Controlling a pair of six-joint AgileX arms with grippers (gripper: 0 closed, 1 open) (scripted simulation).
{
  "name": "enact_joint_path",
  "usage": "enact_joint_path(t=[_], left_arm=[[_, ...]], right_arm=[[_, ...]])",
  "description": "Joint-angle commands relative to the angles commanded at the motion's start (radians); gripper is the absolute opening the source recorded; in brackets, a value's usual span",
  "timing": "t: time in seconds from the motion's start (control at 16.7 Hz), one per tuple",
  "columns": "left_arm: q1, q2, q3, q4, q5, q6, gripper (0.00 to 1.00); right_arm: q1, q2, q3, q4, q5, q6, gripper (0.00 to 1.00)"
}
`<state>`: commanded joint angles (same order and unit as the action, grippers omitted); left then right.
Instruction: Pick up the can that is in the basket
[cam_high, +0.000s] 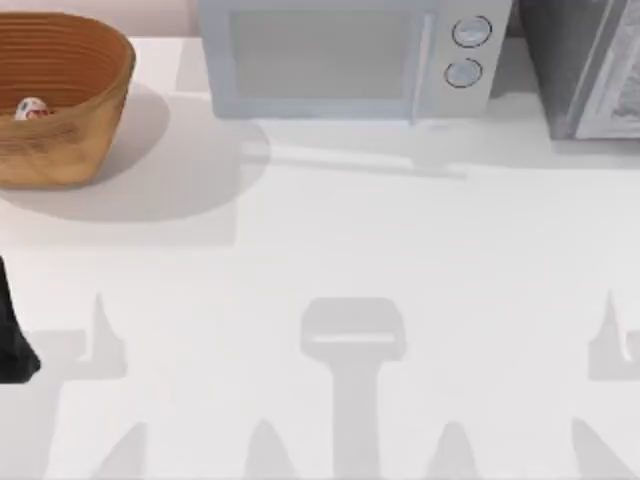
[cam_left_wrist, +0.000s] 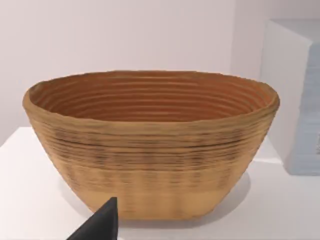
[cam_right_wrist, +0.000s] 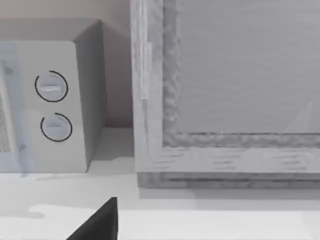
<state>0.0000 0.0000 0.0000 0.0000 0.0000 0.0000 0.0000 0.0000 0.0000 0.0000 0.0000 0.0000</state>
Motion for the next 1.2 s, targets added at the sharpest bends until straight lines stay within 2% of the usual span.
enact_joint_path(t=[0.24, 0.48, 0.78, 1.2], left_arm=[[0.005, 0.029, 0.027, -0.014, -0.002, 0.0, 1.0], [0.026, 0.203, 0.192, -0.101, -0.005, 0.005, 1.0], [0.052, 0.59, 0.564, -0.292, 0.009, 0.021, 1.0], [0.081, 1.299, 1.238, -0.648, 0.055, 0.059, 1.0]], right_arm=[[0.0, 0.0, 0.0, 0.0, 0.0, 0.0, 1.0], [0.0, 0.0, 0.0, 0.0, 0.0, 0.0, 1.0], [0.0, 0.0, 0.0, 0.0, 0.0, 0.0, 1.0], [0.0, 0.0, 0.0, 0.0, 0.0, 0.0, 1.0]])
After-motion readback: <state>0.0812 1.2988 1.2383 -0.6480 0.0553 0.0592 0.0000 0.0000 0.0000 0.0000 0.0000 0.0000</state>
